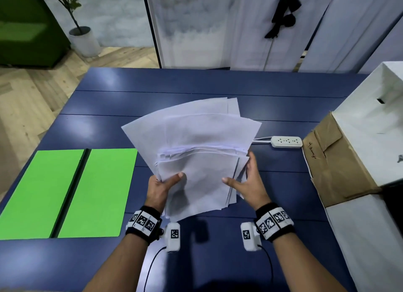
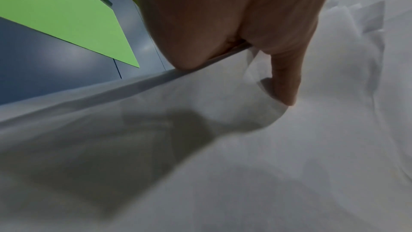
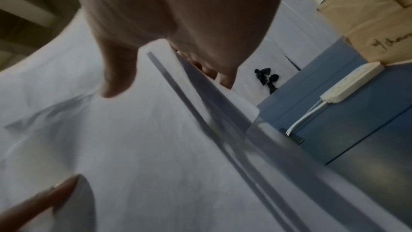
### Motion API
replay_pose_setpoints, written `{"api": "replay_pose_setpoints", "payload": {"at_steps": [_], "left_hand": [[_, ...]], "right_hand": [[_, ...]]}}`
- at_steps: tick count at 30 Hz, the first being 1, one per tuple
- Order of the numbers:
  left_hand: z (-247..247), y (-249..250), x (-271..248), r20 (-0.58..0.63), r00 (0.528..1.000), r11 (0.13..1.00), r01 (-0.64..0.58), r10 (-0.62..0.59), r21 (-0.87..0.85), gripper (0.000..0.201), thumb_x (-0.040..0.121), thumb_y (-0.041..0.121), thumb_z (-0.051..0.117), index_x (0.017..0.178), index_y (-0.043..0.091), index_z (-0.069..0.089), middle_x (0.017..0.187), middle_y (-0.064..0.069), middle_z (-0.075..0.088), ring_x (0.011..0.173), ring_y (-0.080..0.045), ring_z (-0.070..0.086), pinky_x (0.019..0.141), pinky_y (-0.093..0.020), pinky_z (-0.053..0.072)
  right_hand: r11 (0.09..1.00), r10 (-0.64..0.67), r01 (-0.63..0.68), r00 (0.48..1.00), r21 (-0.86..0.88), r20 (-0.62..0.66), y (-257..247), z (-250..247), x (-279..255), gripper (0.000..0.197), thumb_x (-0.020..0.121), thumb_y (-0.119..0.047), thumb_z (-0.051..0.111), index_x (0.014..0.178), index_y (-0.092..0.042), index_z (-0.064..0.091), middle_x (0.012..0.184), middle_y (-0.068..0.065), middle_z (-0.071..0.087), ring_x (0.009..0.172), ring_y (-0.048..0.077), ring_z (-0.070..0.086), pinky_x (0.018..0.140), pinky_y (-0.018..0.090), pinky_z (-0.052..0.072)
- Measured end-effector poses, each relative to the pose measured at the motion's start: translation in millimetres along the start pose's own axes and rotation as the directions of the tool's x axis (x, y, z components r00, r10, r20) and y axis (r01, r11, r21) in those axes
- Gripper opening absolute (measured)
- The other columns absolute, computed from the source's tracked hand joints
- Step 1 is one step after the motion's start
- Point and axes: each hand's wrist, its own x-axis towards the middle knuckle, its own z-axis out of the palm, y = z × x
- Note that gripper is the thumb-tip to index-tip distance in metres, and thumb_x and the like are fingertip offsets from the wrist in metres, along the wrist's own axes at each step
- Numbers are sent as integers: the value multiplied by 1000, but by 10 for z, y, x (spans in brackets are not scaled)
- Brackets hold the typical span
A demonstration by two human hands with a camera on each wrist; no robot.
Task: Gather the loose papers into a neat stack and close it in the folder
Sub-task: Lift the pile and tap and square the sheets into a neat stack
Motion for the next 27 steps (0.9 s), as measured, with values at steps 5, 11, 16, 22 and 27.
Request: {"api": "replay_pose_setpoints", "payload": {"at_steps": [5,11,16,22,27], "left_hand": [[82,50,-32,48,998,999,-45,46,-18,15,82,-5,73,87,8,79,90,-11,77,79,-23,72,77,-36,59],[105,28,-30,73,994,997,-78,80,-24,30,82,-14,68,107,3,71,99,-9,78,87,-19,74,76,-27,58],[32,7,17,105,994,999,-41,38,26,33,77,-15,72,103,5,73,100,-10,78,89,-21,73,76,-28,58],[19,-4,28,107,993,997,-48,40,66,36,75,-15,74,109,-4,70,100,-11,78,89,-21,73,75,-28,57],[10,5,23,96,992,993,-86,78,79,30,77,-16,72,95,8,75,90,-5,79,81,-17,73,72,-27,58]], "right_hand": [[1000,-2,5,985,19,-173,8,154,70,75,78,-7,81,140,-20,41,132,-6,64,123,9,61,111,42,46],[997,8,11,971,77,-239,155,259,89,59,82,-7,78,132,-22,50,121,-7,71,113,10,68,99,28,52],[990,79,-61,987,127,-141,350,216,184,54,82,-10,82,129,-8,57,119,5,74,113,20,70,98,32,55],[972,189,-182,981,148,-39,408,222,210,33,82,-1,79,114,5,71,97,-2,79,92,7,75,82,22,55],[977,155,-138,983,161,-99,392,175,265,20,83,3,77,102,9,73,94,7,80,88,15,76,81,26,58]]}}
